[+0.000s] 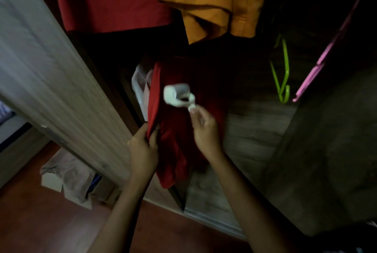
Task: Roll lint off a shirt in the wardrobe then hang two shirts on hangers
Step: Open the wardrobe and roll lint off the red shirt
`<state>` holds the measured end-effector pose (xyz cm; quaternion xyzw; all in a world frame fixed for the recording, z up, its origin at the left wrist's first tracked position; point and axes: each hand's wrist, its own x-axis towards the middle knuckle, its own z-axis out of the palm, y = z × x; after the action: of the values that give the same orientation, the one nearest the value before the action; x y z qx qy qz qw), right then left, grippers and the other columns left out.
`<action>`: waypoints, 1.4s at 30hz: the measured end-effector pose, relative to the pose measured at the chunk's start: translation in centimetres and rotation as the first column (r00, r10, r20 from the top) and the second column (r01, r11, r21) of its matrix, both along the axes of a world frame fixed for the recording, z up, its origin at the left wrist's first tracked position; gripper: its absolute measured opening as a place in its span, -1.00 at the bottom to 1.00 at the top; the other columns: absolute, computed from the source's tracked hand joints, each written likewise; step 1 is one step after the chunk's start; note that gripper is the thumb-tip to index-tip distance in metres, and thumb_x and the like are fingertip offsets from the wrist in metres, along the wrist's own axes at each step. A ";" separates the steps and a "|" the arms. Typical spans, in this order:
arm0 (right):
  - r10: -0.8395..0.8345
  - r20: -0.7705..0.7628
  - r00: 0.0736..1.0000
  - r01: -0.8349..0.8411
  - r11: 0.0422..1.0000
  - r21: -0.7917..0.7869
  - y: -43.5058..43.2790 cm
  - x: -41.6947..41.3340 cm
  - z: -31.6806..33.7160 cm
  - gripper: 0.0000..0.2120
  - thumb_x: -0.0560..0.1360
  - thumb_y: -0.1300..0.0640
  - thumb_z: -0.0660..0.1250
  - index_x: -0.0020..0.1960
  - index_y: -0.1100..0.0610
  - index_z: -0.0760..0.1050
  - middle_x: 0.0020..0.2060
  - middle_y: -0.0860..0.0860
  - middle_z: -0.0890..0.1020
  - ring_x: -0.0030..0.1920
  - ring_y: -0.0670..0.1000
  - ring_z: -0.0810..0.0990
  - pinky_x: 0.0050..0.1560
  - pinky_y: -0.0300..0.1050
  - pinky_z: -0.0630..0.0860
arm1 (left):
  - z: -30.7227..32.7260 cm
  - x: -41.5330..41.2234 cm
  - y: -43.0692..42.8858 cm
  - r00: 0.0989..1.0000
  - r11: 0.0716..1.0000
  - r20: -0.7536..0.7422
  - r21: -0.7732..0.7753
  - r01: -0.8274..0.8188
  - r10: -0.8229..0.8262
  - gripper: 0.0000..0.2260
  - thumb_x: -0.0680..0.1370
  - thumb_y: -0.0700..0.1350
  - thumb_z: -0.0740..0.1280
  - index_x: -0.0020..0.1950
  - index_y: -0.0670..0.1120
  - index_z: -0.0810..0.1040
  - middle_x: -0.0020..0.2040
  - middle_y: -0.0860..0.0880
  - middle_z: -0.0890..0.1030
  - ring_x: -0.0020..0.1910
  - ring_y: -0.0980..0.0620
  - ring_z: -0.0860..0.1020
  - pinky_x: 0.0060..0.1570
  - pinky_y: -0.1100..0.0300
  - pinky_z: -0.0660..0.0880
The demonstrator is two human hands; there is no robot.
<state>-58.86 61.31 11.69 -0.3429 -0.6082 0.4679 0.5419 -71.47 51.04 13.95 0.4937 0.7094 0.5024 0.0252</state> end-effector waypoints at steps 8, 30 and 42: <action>0.287 0.415 0.863 -0.149 0.931 -0.334 -2.6 0.0 -10.0 -0.68 0.65 0.01 0.15 -0.04 0.21 0.54 -0.41 -0.10 0.42 -0.43 -0.16 0.36 -0.33 -0.17 0.31 | -0.1 0.6 -0.2 0.999 1.000 0.036 -0.002 0.012 -0.012 -0.86 0.62 -0.19 0.24 -0.01 -0.10 0.60 -0.31 -0.02 0.58 -0.36 0.08 0.53 -0.34 0.21 0.46; 0.108 0.536 0.837 0.058 0.957 -0.284 -5.8 8.8 -6.1 -0.70 0.63 0.00 0.20 -0.04 0.18 0.59 -0.36 0.03 0.54 -0.32 -0.01 0.51 -0.21 -0.04 0.45 | -3.1 5.8 0.6 0.972 0.984 0.157 0.068 0.167 -0.176 -0.76 0.65 -0.05 0.23 -0.09 -0.15 0.57 -0.31 -0.09 0.60 -0.30 -0.03 0.57 -0.26 -0.06 0.50; -0.338 0.428 0.838 0.472 0.844 -0.256 -18.5 23.4 -7.7 -0.79 0.61 -0.01 0.23 0.07 0.10 0.54 -0.26 -0.02 0.60 -0.24 -0.10 0.55 -0.18 -0.14 0.45 | -6.6 20.7 -3.4 0.902 0.910 0.163 -0.051 0.412 -0.399 -0.86 0.60 0.01 0.31 -0.02 -0.05 0.57 -0.27 0.01 0.61 -0.29 0.13 0.57 -0.30 0.27 0.44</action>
<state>-35.49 42.76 3.94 -0.6377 -0.5167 0.3688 0.4363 -50.78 47.64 7.39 0.5902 0.6076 0.4913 0.2030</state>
